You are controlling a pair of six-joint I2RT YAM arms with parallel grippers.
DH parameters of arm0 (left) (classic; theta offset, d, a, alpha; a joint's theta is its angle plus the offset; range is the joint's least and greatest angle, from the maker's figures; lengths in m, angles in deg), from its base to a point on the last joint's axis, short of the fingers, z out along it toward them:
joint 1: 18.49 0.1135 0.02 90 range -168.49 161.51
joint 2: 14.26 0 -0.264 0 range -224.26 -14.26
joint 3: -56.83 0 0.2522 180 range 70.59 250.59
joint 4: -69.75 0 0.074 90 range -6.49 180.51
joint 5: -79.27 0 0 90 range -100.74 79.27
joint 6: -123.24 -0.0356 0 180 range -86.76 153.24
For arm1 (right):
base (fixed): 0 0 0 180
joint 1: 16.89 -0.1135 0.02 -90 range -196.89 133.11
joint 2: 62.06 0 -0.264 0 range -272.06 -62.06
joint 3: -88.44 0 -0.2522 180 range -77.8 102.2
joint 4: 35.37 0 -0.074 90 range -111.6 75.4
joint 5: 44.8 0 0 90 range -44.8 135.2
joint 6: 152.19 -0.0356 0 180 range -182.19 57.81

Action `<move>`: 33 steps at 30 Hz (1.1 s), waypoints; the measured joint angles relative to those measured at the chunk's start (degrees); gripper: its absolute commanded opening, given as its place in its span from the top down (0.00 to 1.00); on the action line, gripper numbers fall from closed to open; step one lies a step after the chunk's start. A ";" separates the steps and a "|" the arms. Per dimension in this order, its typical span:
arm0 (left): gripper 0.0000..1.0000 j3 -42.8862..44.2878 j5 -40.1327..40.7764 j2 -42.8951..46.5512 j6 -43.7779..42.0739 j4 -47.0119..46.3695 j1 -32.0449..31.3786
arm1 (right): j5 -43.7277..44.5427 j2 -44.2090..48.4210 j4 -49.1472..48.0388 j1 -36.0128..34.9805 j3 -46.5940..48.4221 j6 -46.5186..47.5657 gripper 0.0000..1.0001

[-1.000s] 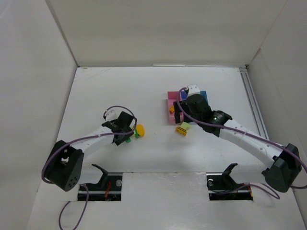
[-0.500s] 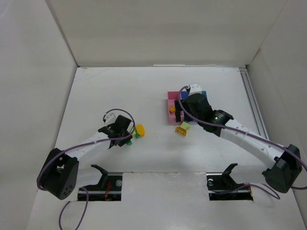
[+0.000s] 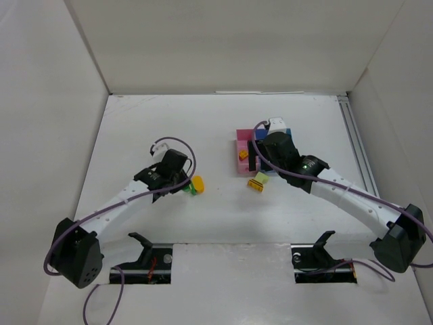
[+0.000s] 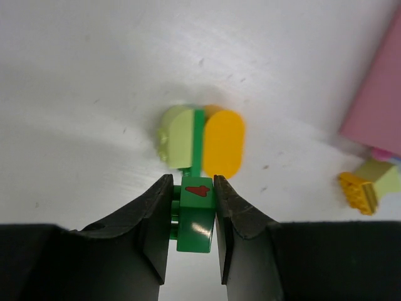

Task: Sort the legos into containers by color

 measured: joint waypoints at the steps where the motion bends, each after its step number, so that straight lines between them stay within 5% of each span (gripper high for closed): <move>1: 0.91 1.97 0.26 0.00 -0.83 0.04 -0.09 | 0.09 0.02 0.00 0.28 0.00 -0.11 0.00; 8: 0.91 12.02 1.86 -2.43 -6.99 -2.54 -0.11 | 0.24 0.68 0.26 4.35 -0.07 -0.68 0.00; 20: 0.91 26.93 0.07 -20.83 -13.75 -6.80 -6.05 | -0.50 6.05 1.40 13.35 -2.27 -1.33 0.00; 33: 0.91 38.36 -1.73 -29.33 -17.68 -7.80 -9.16 | -1.95 7.48 1.53 14.75 -2.62 -1.25 0.00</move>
